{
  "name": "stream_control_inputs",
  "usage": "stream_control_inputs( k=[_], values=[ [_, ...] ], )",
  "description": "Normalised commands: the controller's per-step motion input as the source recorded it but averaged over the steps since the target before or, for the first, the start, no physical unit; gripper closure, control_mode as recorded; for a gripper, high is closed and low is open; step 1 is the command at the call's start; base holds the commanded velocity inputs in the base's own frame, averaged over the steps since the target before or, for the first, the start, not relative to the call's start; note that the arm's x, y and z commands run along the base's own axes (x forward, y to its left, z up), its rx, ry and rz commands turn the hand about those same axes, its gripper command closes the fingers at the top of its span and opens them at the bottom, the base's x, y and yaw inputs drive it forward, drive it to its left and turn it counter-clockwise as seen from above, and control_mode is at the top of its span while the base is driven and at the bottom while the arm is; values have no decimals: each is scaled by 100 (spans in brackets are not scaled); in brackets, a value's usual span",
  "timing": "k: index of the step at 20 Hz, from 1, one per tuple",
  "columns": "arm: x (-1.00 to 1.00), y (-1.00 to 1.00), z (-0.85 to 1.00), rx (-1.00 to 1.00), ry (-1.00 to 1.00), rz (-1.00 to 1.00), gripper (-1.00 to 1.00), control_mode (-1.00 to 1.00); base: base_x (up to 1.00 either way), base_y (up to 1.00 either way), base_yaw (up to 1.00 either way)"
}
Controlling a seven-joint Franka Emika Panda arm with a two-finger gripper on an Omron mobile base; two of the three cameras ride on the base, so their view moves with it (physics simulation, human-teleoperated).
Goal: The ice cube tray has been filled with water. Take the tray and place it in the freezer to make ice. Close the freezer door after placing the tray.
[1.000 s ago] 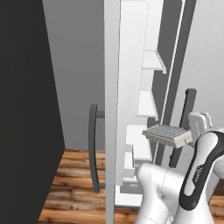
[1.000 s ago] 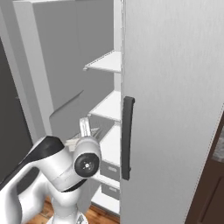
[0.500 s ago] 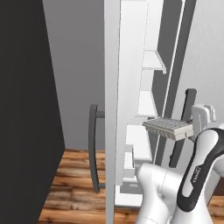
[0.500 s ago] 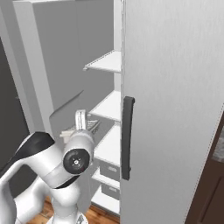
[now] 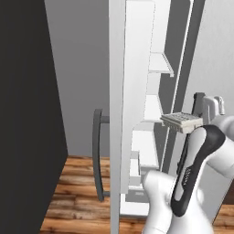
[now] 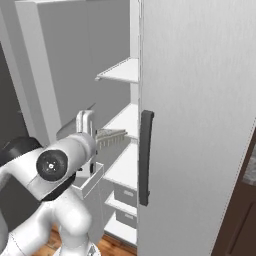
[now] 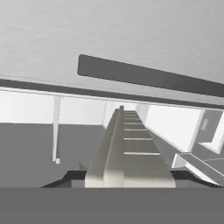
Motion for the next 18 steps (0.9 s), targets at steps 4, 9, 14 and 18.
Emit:
stream_control_inputs(
  k=[4, 9, 14, 18],
  values=[
    [20, 65, -43, -8, -6, -32, 100, -100, 0, 0, 0],
    [25, 56, -54, -5, -3, -24, 100, -100, 0, 0, 0],
    [28, 40, -68, -3, -17, -19, 100, -100, 0, 0, 0],
    [16, 29, -74, -4, -34, -16, 100, -100, 0, 0, 0]
  ],
)
